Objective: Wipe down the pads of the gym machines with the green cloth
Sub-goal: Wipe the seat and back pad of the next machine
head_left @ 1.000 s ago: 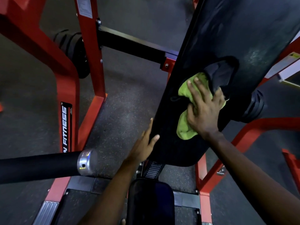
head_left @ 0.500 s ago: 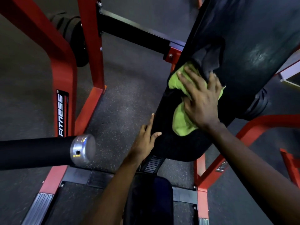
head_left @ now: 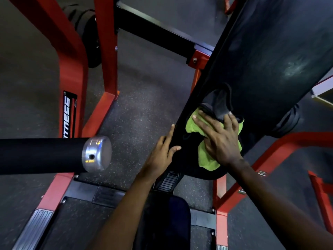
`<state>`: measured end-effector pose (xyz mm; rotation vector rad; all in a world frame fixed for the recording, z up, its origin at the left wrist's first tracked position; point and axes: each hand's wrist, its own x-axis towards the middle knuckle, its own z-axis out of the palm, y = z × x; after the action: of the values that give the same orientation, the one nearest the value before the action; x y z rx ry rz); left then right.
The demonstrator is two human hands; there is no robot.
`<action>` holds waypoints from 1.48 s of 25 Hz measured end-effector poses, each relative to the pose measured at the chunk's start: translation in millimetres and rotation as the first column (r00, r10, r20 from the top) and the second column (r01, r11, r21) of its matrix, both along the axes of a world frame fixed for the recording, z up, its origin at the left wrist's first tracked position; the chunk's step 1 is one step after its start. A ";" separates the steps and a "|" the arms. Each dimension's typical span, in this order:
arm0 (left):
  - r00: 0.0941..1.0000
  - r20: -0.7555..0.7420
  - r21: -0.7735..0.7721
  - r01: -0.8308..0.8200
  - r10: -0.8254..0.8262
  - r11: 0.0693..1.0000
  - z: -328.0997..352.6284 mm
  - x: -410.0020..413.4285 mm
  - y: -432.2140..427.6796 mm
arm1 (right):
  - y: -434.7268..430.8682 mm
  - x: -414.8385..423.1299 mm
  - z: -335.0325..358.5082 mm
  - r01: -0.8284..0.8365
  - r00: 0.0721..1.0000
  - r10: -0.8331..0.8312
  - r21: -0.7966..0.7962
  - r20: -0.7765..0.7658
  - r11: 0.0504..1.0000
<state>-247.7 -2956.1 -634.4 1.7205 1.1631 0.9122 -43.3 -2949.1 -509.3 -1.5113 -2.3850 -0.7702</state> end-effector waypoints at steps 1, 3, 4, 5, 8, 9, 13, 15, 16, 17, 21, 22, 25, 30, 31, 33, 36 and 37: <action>1.000 0.003 0.007 0.000 0.000 1.000 -0.6 0.4 -0.9 | 4.7 -3.3 3.7 0.016 0.999 -0.015 0.003 -0.048 1.000; 1.000 -0.003 0.035 -0.008 0.008 0.999 -3.4 2.7 -3.6 | 12.4 -13.3 8.1 0.064 0.987 -0.061 0.015 -0.146 0.998; 1.000 -0.014 0.047 -0.015 0.016 0.999 -4.8 4.3 -5.2 | 13.7 -15.8 6.4 0.080 0.983 -0.077 0.015 -0.167 0.997; 0.999 -0.027 0.057 -0.023 0.025 0.998 -5.1 6.2 -6.5 | 11.9 -14.3 2.8 0.083 0.983 -0.080 0.013 -0.166 0.996; 0.995 -0.073 0.089 -0.058 0.065 0.994 -3.9 9.1 -8.3 | -9.4 7.7 -15.0 0.043 0.995 -0.044 -0.012 -0.085 0.999; 0.994 -0.077 0.090 -0.064 0.071 0.994 -3.7 9.1 -8.3 | -18.7 16.7 -21.2 0.034 0.997 -0.036 -0.036 -0.061 0.999; 0.995 -0.054 0.077 -0.074 0.078 0.994 -8.1 9.3 -14.3 | -28.6 17.4 -23.7 0.028 0.997 -0.031 -0.036 -0.066 0.999; 0.997 -0.048 0.031 -0.067 0.068 0.997 -14.4 4.9 -21.1 | -12.9 7.8 -17.2 0.049 0.987 -0.049 0.001 -0.153 0.999; 0.998 -0.047 -0.014 -0.052 0.051 0.999 -17.3 1.6 -25.0 | -6.1 3.9 -15.5 0.078 0.978 -0.073 0.018 -0.197 0.997; 0.999 -0.043 -0.067 -0.026 0.023 0.997 -19.5 -1.7 -28.3 | -4.7 1.9 -17.2 0.109 0.969 -0.099 0.031 -0.226 0.994; 0.997 -0.043 -0.175 0.048 -0.057 0.983 -21.5 -14.7 -29.7 | -38.4 8.3 -47.5 0.108 0.985 -0.112 -0.039 -0.127 0.993; 0.997 -0.036 -0.172 0.063 -0.070 0.983 -21.1 -16.1 -27.8 | -44.6 11.1 -50.9 0.108 0.988 -0.115 -0.074 -0.100 0.991; 0.997 -0.022 -0.158 0.074 -0.079 0.985 -24.1 -20.0 -27.9 | -31.7 4.3 -38.4 0.097 0.987 -0.107 -0.087 -0.117 0.991; 0.996 -0.017 -0.231 0.077 -0.084 0.970 -36.6 -28.0 -35.8 | 1.8 -25.8 -9.7 0.187 0.950 -0.190 -0.035 -0.250 0.982; 0.996 -0.001 -0.259 0.085 -0.088 0.962 -39.5 -30.8 -35.4 | -2.2 -29.8 -12.6 0.182 0.956 -0.185 -0.034 -0.227 0.983; 0.994 0.068 -0.327 0.103 -0.085 0.940 -40.4 -37.4 -28.3 | -16.3 -32.8 -25.4 0.146 0.981 -0.156 -0.091 -0.116 0.985; 0.986 0.149 -0.360 0.128 -0.078 0.924 -39.1 -43.8 -9.7 | -33.4 -36.2 -41.5 0.134 0.991 -0.129 -0.162 0.043 0.978; 0.979 0.183 -0.358 0.146 -0.084 0.922 -39.7 -45.8 -4.2 | -32.9 -36.6 -43.3 0.152 0.988 -0.146 -0.159 0.049 0.976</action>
<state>-293.6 -2960.3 -674.1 1.3650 1.0355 0.6958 -79.9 -2982.0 -552.6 -1.7715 -2.4349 -0.6520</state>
